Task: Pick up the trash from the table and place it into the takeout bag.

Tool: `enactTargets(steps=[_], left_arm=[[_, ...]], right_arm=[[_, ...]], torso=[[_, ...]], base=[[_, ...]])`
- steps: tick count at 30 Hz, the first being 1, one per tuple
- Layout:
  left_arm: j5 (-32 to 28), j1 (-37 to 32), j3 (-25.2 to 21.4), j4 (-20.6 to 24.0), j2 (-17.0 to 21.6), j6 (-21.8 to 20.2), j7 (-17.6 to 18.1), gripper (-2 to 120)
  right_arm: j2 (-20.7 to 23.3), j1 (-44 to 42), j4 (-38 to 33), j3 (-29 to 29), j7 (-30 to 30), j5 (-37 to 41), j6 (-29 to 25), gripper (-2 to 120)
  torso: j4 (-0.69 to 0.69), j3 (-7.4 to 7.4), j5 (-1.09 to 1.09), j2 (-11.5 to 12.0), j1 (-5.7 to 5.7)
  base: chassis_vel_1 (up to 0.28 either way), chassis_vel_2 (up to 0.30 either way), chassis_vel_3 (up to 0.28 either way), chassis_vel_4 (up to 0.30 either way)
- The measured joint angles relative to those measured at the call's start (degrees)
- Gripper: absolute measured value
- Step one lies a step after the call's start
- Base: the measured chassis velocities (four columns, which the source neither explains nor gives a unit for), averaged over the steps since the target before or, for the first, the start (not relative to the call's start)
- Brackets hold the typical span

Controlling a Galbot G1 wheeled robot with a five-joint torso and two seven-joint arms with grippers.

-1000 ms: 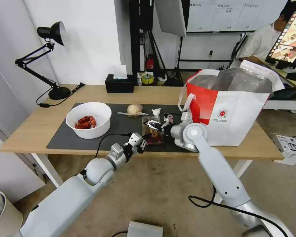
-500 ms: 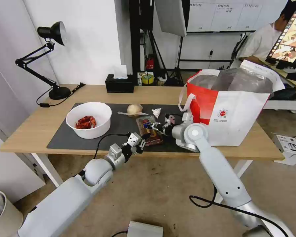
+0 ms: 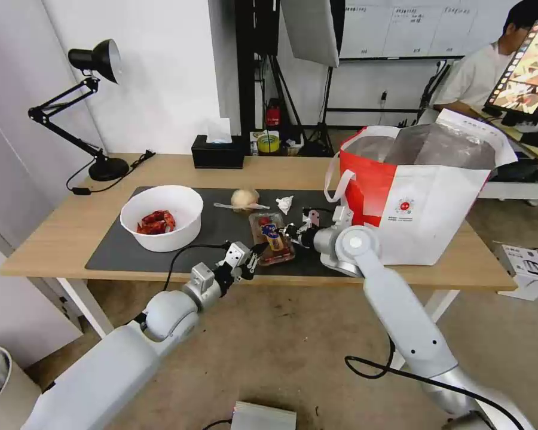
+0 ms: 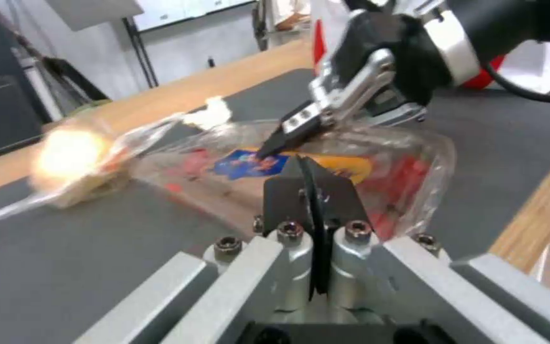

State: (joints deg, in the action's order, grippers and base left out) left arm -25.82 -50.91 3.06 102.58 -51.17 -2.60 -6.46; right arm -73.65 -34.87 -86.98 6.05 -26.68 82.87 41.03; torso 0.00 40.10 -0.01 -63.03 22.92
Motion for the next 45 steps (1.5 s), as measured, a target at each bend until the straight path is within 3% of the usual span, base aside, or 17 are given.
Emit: enactTargets(steps=[8, 14, 15, 18, 19, 21, 24, 25, 31, 36, 38, 45], left_arm=[[-0.25, -9.42, -8.95, 4.80, 2.06, 1.62, 0.06, 0], [0.45, -15.00, -12.32, 8.11, 1.71, 2.50, 1.71, 0], [0.50, -15.82, -12.98, 8.81, 1.34, 2.53, 2.42, 7], [0.50, -15.82, -12.98, 8.81, 1.34, 2.53, 2.42, 7], [0.50, -17.68, -14.60, 10.44, 0.55, 2.53, 3.26, 20], [0.43, -18.93, -15.81, 11.36, 0.21, 2.49, 3.56, 23], [0.29, -21.81, -18.60, 12.96, -0.05, 2.36, 4.06, 41], [0.29, -21.81, -18.60, 12.96, -0.05, 2.36, 4.06, 41], [0.22, -26.45, -23.35, 14.74, 0.00, 2.29, 4.21, 66], [-0.04, -28.00, -25.15, 15.28, 0.06, 2.41, 4.20, 80], [-0.82, -28.38, -25.99, 15.35, 0.06, 2.99, 4.17, 93], [-1.76, -28.86, -27.08, 15.35, 0.12, 3.79, 4.14, 100]], right_arm=[[0.52, -0.53, -0.91, 1.17, 2.68, -0.14, -0.99, 0], [1.37, -0.74, -2.86, 1.98, 3.73, -0.12, -1.52, 0], [1.56, -0.77, -3.64, 2.43, 3.93, 0.02, -1.72, 0], [1.56, -0.77, -3.64, 2.43, 3.93, 0.02, -1.72, 0], [2.11, -0.76, -5.57, 3.20, 4.24, 0.70, -2.19, 0], [2.72, -0.62, -7.05, 3.64, 4.30, 1.40, -2.48, 0], [4.27, 0.17, -11.01, 4.95, 3.87, 3.70, -3.42, 0], [4.27, 0.17, -11.01, 4.95, 3.87, 3.70, -3.42, 0], [7.27, 5.39, -17.96, 7.71, -1.46, 11.61, -5.48, 0], [8.78, 8.16, -19.16, 9.48, -3.20, 13.34, -6.37, 0], [10.49, 9.58, -19.41, 11.53, -3.72, 13.77, -7.04, 0], [16.43, 11.46, -18.70, 16.23, -4.08, 14.97, -8.18, 0]], torso=[[0.01, 0.00, 0.00, 0.00, 0.00], [0.01, 0.00, 0.00, 0.00, 0.00], [0.01, 0.01, 0.00, 0.00, 0.00], [0.01, 0.01, 0.00, 0.00, 0.00], [0.00, 0.00, 0.00, 0.00, 0.00], [0.00, 0.00, 0.01, 0.00, 0.00], [0.00, 0.00, 0.01, 0.00, 0.00], [0.00, 0.00, 0.01, 0.00, 0.00], [0.01, 0.00, 0.01, 0.00, 0.00], [0.01, 0.00, 0.01, 0.00, 0.00], [0.01, 0.00, 0.01, 0.00, 0.00], [0.00, 0.00, 0.02, 0.00, 0.00]], base=[[0.000, 0.000, 0.000, 0.000], [0.000, 0.000, 0.000, 0.000], [0.000, 0.000, 0.000, 0.000], [0.000, 0.000, 0.000, 0.000], [0.000, 0.000, 0.000, 0.000], [0.000, 0.000, 0.000, 0.000], [0.000, 0.000, 0.000, 0.000], [0.000, 0.000, 0.000, 0.000], [0.000, 0.000, 0.000, 0.000], [0.000, 0.000, 0.000, 0.000], [0.000, 0.000, 0.000, 0.000], [0.000, 0.000, 0.000, 0.000]])
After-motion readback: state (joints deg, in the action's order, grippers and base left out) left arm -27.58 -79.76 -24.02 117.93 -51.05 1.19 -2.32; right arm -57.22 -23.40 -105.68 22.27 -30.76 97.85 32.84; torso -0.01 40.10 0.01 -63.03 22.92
